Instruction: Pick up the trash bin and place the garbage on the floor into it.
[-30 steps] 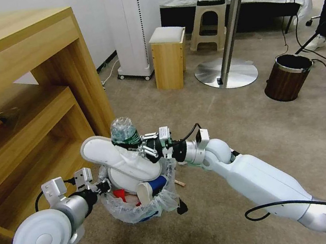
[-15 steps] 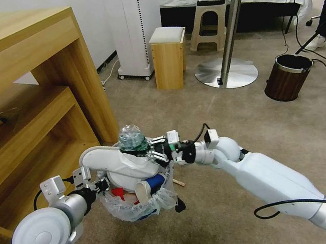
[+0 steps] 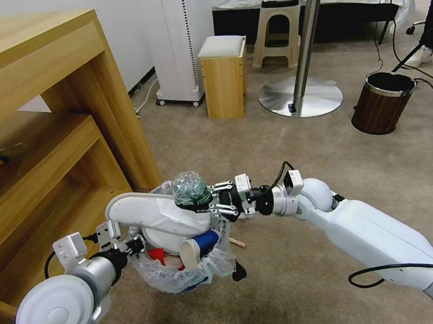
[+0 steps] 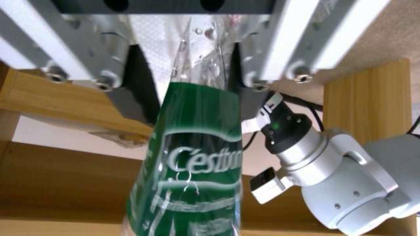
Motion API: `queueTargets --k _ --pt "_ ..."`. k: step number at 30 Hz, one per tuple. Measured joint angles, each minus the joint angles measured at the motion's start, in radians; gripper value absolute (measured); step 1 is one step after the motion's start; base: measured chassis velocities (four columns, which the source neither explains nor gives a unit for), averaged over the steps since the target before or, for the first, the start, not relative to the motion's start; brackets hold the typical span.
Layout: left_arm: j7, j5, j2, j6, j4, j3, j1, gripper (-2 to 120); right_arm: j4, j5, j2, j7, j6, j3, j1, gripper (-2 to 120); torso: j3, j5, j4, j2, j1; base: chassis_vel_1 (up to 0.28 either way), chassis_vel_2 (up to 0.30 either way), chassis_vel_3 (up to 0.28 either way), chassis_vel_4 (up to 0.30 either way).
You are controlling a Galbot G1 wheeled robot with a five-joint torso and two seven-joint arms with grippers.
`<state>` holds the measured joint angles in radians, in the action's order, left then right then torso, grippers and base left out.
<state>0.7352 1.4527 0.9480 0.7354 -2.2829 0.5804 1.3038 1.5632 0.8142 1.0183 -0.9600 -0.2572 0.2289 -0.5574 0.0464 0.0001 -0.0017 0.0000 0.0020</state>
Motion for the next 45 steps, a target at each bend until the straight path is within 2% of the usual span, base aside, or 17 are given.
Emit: queueTargets --k 6,7,10,11,13,18,21,22,24,26,27,29,30,32,34,38,45 --pt "0.001 0.003 -0.004 0.000 0.001 0.010 -0.011 0 0.019 0.010 -0.026 -0.016 -0.001 -0.014 -0.001 66 0.000 -0.0001 0.0000 0.000 0.000 0.000 0.000 0.000 0.000" --pt "0.001 0.003 -0.004 0.000 0.001 0.010 -0.011 0 0.019 0.010 -0.026 -0.016 -0.001 -0.014 -0.001 66 0.000 -0.0001 0.0000 0.000 0.000 0.000 0.000 0.000 0.000" --pt "0.002 0.005 -0.005 0.000 0.001 0.011 -0.013 0 0.026 0.010 -0.044 -0.022 -0.002 -0.035 -0.010 80 0.000 -0.0001 0.0000 0.000 0.000 0.000 0.000 0.000 0.000" --pt "0.002 0.005 -0.005 0.000 0.001 0.011 -0.013 0 0.026 0.010 -0.044 -0.022 -0.002 -0.035 -0.010 80 0.000 -0.0001 0.0000 0.000 0.000 0.000 0.000 0.000 0.000" --pt "0.002 0.005 -0.004 0.000 0.001 0.012 -0.013 0 0.039 0.013 -0.057 -0.022 -0.004 -0.060 -0.022 91 0.000 -0.0001 -0.0001 0.000 0.000 0.000 0.000 0.000 0.000" --pt "0.002 0.004 -0.004 0.000 0.002 0.017 -0.015 0 0.056 0.019 -0.071 -0.007 -0.006 -0.091 -0.038 99 0.000 0.0000 0.0000 0.000 0.000 0.000 0.000 0.000 0.000" --pt "0.007 0.001 -0.006 0.000 0.011 0.028 -0.020 0 0.094 0.024 -0.087 0.081 -0.005 -0.134 -0.064 100 0.000 0.0000 -0.0001 0.000 0.000 0.000 0.000 0.000 0.000" --pt "0.007 0.001 -0.006 0.000 0.011 0.028 -0.020 0 0.094 0.024 -0.087 0.081 -0.005 -0.134 -0.064 100 0.000 0.0000 -0.0001 0.000 0.000 0.000 0.000 0.000 0.000" --pt "0.013 -0.011 -0.013 0.000 0.014 0.036 -0.012 0 0.140 0.015 -0.106 0.205 0.018 -0.183 -0.090 100 0.000 0.0000 -0.0002 0.000 0.000 0.000 0.000 0.000 0.000" --pt "0.013 -0.013 -0.014 0.000 0.013 0.037 -0.011 0 0.147 0.010 -0.108 0.223 0.023 -0.191 -0.094 100 0.000 0.0000 -0.0001 0.000 0.000 0.000 0.000 0.000 0.000" --pt "0.016 -0.016 -0.014 0.000 0.011 0.040 -0.006 0 0.164 -0.009 -0.114 0.271 0.037 -0.213 -0.105 100 0.000 0.0000 0.0000 0.000 0.000 0.000 0.000 0.000 0.000" --pt "0.027 -0.021 -0.014 0.000 -0.004 0.047 0.010 0 0.211 -0.088 -0.136 0.436 0.092 -0.286 -0.151 100 0.000 -0.0001 0.0003 0.000 0.000 0.000 0.000 0.000 0.000" --pt "0.027 -0.021 -0.014 0.000 -0.004 0.047 0.010 0 0.211 -0.088 -0.136 0.436 0.092 -0.286 -0.151 100 0.000 -0.0001 0.0003 0.000 0.000 0.000 0.000 0.000 0.000" --pt "0.036 -0.038 -0.012 0.000 -0.019 0.055 0.028 0 0.252 -0.129 -0.162 0.610 0.145 -0.353 -0.225 100 0.000 0.0000 -0.0003 0.000 0.000 0.000 0.000 0.000 0.000" --pt "0.040 -0.081 -0.011 0.000 -0.030 0.060 0.049 0 0.264 -0.144 -0.175 0.760 0.143 -0.396 -0.296 100 0.000 0.0001 -0.0004 0.000 0.000 0.000 0.000 0.000 0.000" --pt "0.042 -0.112 -0.007 0.000 -0.040 0.091 0.087 0 0.239 -0.175 -0.170 0.791 0.104 -0.467 -0.395 100 0.000 0.0000 -0.0001 0.000 0.000 0.000 0.000 0.000 0.000" --pt "0.045 -0.106 -0.015 0.000 -0.046 0.149 0.118 0 0.197 -0.201 -0.137 0.811 0.062 -0.477 -0.434 100 0.000 0.0000 0.0000 0.000 0.000 0.000 0.000 0.000 0.000"
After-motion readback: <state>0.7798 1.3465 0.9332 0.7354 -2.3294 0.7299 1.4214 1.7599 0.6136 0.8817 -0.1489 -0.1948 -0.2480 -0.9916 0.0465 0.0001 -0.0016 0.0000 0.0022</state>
